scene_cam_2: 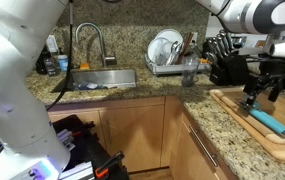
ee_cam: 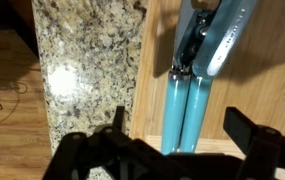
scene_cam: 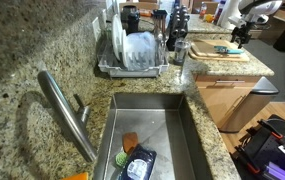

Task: Remove the can opener from the top of the chopping board and move it to the left side of the counter

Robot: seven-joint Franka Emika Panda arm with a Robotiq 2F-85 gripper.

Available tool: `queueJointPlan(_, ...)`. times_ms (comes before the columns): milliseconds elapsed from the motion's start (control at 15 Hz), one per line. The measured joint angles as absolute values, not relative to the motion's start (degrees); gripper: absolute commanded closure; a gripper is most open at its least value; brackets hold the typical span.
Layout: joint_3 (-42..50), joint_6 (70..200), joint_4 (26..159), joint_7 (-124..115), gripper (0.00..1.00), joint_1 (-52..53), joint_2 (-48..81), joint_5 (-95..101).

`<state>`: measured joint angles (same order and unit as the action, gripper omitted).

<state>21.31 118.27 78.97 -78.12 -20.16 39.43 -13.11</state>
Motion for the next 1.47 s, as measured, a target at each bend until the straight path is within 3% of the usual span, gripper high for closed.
queueJointPlan(467,19.0,114.1,71.6,-81.5,0.00,-20.1,45.5,-13.0)
queueJointPlan(1467,18.9,115.6,71.3,-81.7,0.00,-19.7,47.2,-13.2)
